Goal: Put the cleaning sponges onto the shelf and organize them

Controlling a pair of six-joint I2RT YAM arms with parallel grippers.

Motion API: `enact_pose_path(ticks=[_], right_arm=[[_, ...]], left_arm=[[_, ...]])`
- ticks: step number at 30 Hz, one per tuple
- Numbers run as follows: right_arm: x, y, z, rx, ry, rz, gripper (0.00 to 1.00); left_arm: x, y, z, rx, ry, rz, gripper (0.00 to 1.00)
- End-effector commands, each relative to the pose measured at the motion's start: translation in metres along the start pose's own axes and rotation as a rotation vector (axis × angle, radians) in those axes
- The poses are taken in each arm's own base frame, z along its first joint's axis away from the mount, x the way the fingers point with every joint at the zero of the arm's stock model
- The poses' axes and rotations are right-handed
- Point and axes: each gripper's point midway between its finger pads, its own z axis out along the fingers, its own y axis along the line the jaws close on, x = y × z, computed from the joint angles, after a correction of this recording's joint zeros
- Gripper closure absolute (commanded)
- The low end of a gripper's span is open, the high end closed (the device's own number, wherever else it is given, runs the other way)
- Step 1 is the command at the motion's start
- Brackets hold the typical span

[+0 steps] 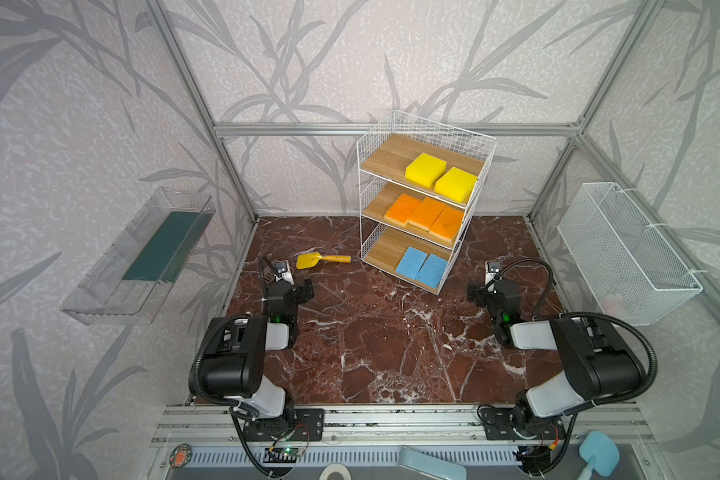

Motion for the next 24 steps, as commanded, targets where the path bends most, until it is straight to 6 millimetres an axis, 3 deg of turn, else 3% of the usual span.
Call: enact_pose_path(ticks=[1,24], right_arm=[[-0.0118,-0.0016,-0.0008,0.002,-0.033,0.017,0.01],[-0.0109,-0.0023,-0.0006,0.007,-0.029,0.019,0.01]], left_arm=[[-0.0060,-0.0007,0.0006,-0.004,-0.026,0.018,0.01],[-0.0066,-0.0007,-0.0004,-0.003,-0.032,0.017,0.01]])
